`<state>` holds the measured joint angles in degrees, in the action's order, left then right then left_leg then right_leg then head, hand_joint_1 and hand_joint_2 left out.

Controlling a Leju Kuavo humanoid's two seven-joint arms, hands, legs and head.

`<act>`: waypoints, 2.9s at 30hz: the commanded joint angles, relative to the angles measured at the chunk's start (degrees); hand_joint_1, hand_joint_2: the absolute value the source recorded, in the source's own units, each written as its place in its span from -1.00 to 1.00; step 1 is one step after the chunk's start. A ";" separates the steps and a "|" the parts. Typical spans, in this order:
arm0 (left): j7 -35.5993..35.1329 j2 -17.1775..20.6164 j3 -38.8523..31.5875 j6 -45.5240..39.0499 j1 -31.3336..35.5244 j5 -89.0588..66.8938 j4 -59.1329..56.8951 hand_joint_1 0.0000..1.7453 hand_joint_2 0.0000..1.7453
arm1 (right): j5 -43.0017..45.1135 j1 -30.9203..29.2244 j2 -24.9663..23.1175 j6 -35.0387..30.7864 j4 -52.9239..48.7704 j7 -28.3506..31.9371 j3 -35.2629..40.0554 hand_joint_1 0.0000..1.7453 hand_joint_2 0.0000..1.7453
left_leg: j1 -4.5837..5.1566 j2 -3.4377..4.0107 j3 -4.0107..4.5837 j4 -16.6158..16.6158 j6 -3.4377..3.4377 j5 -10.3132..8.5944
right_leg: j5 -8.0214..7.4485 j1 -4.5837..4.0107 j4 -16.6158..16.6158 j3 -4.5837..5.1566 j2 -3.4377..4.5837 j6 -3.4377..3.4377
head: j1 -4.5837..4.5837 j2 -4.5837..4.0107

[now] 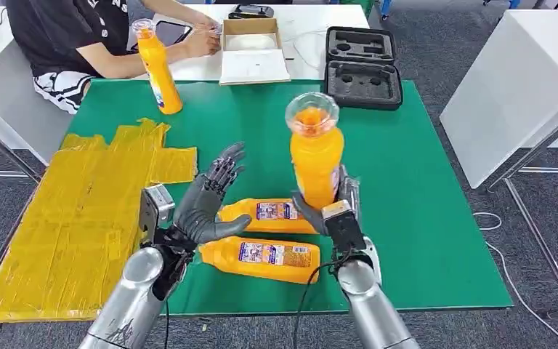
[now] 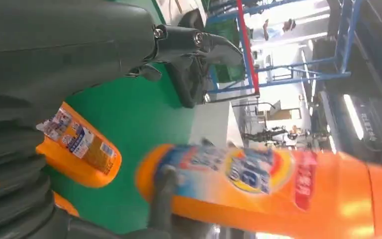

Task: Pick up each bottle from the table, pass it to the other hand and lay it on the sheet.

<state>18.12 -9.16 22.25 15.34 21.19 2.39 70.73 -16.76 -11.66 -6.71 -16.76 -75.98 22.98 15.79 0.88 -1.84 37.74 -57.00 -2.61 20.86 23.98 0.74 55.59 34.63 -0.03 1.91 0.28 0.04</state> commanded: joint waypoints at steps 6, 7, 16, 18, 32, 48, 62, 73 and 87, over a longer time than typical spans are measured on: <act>0.70 1.91 -0.69 -3.77 0.46 1.19 -1.79 -1.00 1.00 | -0.20 -7.67 -0.61 8.23 16.60 -0.40 14.14 1.00 1.00 | -0.08 0.29 -0.36 -0.04 0.21 0.20 | 0.11 -0.09 -0.04 -0.34 0.19 -0.10 | -0.02 0.00; 0.71 1.93 -0.75 -3.95 0.39 1.05 -1.65 -1.00 1.00 | -0.07 -7.61 -0.61 8.36 16.38 -0.34 14.22 1.00 1.00 | -0.06 0.35 -0.36 -0.05 0.20 0.21 | 0.11 -0.07 -0.03 -0.33 0.25 -0.09 | 0.00 0.00; 0.68 1.96 -1.18 -4.40 0.13 0.81 -1.16 -1.00 1.00 | 0.73 -7.84 -0.65 9.25 15.94 -0.47 14.48 1.00 1.00 | -0.03 0.18 -0.18 -0.02 0.16 0.10 | 0.06 -0.03 -0.02 -0.17 0.12 -0.08 | 0.00 0.00; 0.63 1.87 -1.10 -4.52 0.16 0.69 -1.12 -1.00 1.00 | 0.73 -8.03 -0.69 9.37 16.02 -0.47 14.59 1.00 1.00 | -0.07 0.23 -0.24 -0.05 0.20 0.16 | 0.09 -0.07 -0.01 -0.24 0.15 -0.10 | 0.00 0.00; 0.53 0.92 -2.69 -4.49 -0.60 -0.39 -1.36 -1.00 1.00 | -0.48 -6.64 -1.28 11.25 16.36 -1.55 15.23 1.00 1.00 | -0.07 0.22 -0.30 -0.06 0.21 0.19 | 0.13 -0.08 -0.02 -0.29 0.11 -0.10 | 0.00 0.00; 1.91 1.45 -4.29 -4.52 -1.13 1.57 1.43 1.00 1.00 | -0.03 -7.52 -0.41 13.31 15.98 -2.00 15.86 1.00 1.00 | -0.06 0.15 -0.19 -0.05 0.17 0.13 | 0.10 -0.06 -0.02 -0.18 0.07 -0.08 | 0.02 0.00; 3.55 1.82 -3.19 -4.98 -1.85 1.46 2.36 1.00 1.00 | 0.90 -7.03 0.17 12.61 15.40 -1.30 15.55 1.00 1.00 | -0.03 0.05 -0.08 0.01 0.11 0.04 | 0.05 -0.03 -0.04 -0.06 0.00 -0.05 | -0.02 0.00; 5.45 2.10 -5.07 -9.90 -2.58 -3.07 4.84 1.00 1.00 | 1.11 -5.20 0.90 9.85 10.69 -0.25 13.44 -1.00 1.00 | -0.08 0.12 -0.23 -0.08 0.21 0.16 | 0.14 -0.09 0.00 -0.22 0.02 -0.10 | -0.02 0.00; 7.50 3.31 -9.68 -20.14 -2.35 -9.47 7.16 1.00 1.00 | -1.65 -2.88 5.04 6.15 -0.62 -0.53 8.96 -1.00 1.00 | -0.08 0.11 -0.20 -0.10 0.21 0.17 | 0.15 -0.08 0.02 -0.20 -0.01 -0.09 | 0.00 0.00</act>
<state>25.03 -7.04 14.88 -2.99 17.20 -5.27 78.12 -17.66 -14.76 -4.26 -9.92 -72.89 22.84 26.36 0.88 -1.83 37.83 -57.01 -2.60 20.85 23.98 0.75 55.59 34.77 -0.01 1.90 0.28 0.04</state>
